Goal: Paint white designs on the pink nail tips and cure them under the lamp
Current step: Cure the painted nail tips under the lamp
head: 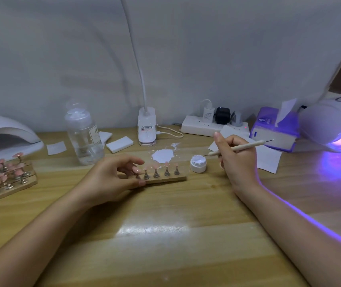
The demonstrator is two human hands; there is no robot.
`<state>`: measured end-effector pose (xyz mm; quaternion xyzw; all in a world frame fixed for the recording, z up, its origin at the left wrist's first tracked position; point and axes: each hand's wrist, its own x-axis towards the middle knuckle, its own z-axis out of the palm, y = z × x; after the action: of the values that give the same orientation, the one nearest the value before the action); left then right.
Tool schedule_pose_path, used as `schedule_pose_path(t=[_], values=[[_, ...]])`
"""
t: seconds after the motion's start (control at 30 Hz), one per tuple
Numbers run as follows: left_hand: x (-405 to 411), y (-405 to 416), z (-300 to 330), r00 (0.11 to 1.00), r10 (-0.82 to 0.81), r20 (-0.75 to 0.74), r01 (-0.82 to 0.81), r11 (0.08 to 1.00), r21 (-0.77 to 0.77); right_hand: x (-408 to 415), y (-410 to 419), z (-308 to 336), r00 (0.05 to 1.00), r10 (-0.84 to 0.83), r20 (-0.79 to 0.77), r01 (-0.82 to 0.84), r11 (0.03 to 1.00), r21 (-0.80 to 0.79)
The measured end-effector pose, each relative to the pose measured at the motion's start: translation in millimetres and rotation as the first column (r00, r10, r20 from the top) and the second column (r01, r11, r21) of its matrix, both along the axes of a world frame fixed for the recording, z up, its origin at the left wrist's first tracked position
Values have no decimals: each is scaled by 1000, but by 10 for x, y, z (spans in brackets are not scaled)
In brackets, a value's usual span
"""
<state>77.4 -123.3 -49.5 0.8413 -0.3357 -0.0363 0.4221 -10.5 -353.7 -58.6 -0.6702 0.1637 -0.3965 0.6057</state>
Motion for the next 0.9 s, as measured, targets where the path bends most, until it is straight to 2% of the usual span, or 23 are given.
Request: schedule_pose_path(t=[0.27,0.43,0.63,0.8,0.9], values=[[-257,-463,1,981,-193,22,192,981,11,-22,1,12,999,-37,-9,37,999,37],[-289,-655,-56,986,-166,18,167,986,-20,-48,9,43,999,-34,10,33,991,129],[-326,-656,-149,991,-130,-1,129,981,-147,-63,9,53,999,-31,28,27,991,129],[-349,-652,-147,999,-39,20,41,985,-170,-68,24,59,999,-21,42,16,992,127],[-350,-642,-130,995,-90,-42,82,984,-161,-76,34,61,999,-30,39,26,993,117]])
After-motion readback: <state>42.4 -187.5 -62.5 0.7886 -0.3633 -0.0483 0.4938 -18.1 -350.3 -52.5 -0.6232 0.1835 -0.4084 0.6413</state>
